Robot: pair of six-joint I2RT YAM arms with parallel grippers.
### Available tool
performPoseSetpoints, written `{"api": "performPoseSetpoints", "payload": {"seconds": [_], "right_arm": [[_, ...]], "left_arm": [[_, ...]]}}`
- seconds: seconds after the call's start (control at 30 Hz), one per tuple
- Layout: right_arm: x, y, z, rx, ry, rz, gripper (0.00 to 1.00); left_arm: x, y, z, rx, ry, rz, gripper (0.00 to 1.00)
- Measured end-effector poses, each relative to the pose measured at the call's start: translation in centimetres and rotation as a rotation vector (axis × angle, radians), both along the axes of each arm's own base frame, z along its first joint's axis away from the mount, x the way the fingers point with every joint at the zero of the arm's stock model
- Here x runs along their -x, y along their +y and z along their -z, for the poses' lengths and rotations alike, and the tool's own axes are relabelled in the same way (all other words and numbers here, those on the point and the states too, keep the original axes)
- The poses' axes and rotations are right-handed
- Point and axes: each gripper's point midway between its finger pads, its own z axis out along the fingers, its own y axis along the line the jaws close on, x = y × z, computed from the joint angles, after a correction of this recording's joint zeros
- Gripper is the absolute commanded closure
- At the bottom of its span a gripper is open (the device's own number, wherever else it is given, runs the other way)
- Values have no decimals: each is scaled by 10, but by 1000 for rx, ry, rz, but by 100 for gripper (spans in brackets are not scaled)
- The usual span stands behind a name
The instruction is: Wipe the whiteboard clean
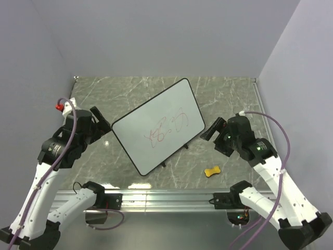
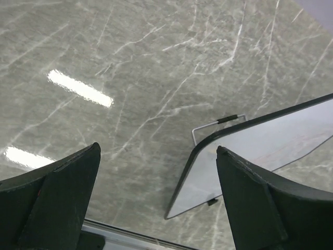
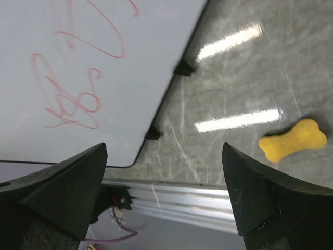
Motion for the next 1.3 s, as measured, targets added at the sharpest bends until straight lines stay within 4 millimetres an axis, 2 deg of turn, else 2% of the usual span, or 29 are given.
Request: {"api": "performPoseSetpoints", "payload": {"seconds": [0.13, 0.23, 0.4, 0.5, 0.57, 0.77, 0.87, 1.03, 1.07, 1.13, 1.17, 1.27, 1.3], "right_arm": [[10, 2, 28, 24, 165, 15, 2], [28, 2, 56, 14, 309, 68, 3], [81, -15, 108, -65, 476, 248, 5], [99, -22, 125, -84, 555, 350, 6], [103, -24, 131, -75, 600, 396, 7], [100, -32, 141, -44, 638, 501, 10], [96, -34, 146, -19, 649, 534, 20], [89, -36, 162, 25, 666, 559, 30], [89, -37, 165, 33, 671, 562, 35], [88, -38, 170, 49, 677, 565, 37], [86, -39, 172, 53, 678, 566, 42], [76, -38, 174, 42, 660, 564, 51], [73, -38, 175, 39, 654, 563, 51]], "left_arm": [[-8, -2, 6, -54, 12, 40, 1], [-14, -5, 14, -77, 22, 74, 1], [-14, -10, 22, -93, 30, 116, 1], [-11, -12, 24, -93, 20, 138, 0], [-9, -13, 25, -92, 18, 150, 1], [-9, -16, 25, -93, 13, 175, 1], [-10, -18, 25, -96, 14, 182, 1], [-12, -19, 28, -102, 27, 186, 1], [-12, -19, 28, -103, 27, 186, 1], [-11, -19, 27, -102, 27, 185, 1], [-11, -18, 26, -103, 25, 185, 1], [-10, -18, 25, -103, 26, 184, 1], [-10, -18, 24, -103, 26, 184, 1]]}}
